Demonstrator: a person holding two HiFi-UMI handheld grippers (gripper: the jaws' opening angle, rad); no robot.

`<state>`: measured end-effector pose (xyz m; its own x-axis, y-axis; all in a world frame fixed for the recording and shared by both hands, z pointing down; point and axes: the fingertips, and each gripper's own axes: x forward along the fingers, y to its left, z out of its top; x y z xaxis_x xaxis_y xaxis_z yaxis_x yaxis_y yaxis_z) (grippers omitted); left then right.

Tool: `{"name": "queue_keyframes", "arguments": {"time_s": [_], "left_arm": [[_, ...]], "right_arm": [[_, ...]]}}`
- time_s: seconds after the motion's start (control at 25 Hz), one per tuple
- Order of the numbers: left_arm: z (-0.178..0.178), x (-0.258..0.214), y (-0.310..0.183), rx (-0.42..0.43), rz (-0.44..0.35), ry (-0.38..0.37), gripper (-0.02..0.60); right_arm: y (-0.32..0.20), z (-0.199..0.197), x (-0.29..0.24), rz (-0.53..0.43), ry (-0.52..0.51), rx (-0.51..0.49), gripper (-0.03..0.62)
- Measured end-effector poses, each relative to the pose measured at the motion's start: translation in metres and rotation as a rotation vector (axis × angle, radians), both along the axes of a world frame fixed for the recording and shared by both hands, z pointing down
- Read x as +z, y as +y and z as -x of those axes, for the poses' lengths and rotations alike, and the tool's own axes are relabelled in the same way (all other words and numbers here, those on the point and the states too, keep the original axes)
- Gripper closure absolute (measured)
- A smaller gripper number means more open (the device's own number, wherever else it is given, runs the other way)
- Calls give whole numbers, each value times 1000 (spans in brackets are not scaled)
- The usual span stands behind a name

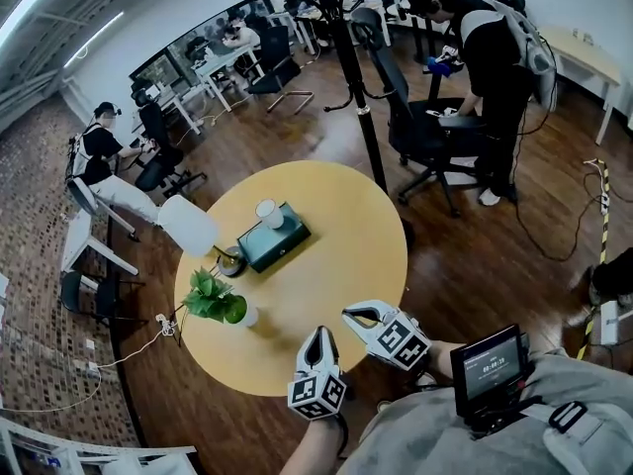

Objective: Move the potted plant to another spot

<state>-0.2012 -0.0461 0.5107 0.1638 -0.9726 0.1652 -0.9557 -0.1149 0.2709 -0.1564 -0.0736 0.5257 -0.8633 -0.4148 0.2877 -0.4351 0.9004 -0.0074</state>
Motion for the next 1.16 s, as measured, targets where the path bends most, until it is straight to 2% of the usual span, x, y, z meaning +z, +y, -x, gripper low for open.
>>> {"name": "queue_keyframes", "arguments": {"time_s": [1.16], "left_arm": [[1, -1, -2, 29, -2, -14, 580]], "right_arm": [[-2, 5, -5, -15, 2, 6, 589]]}}
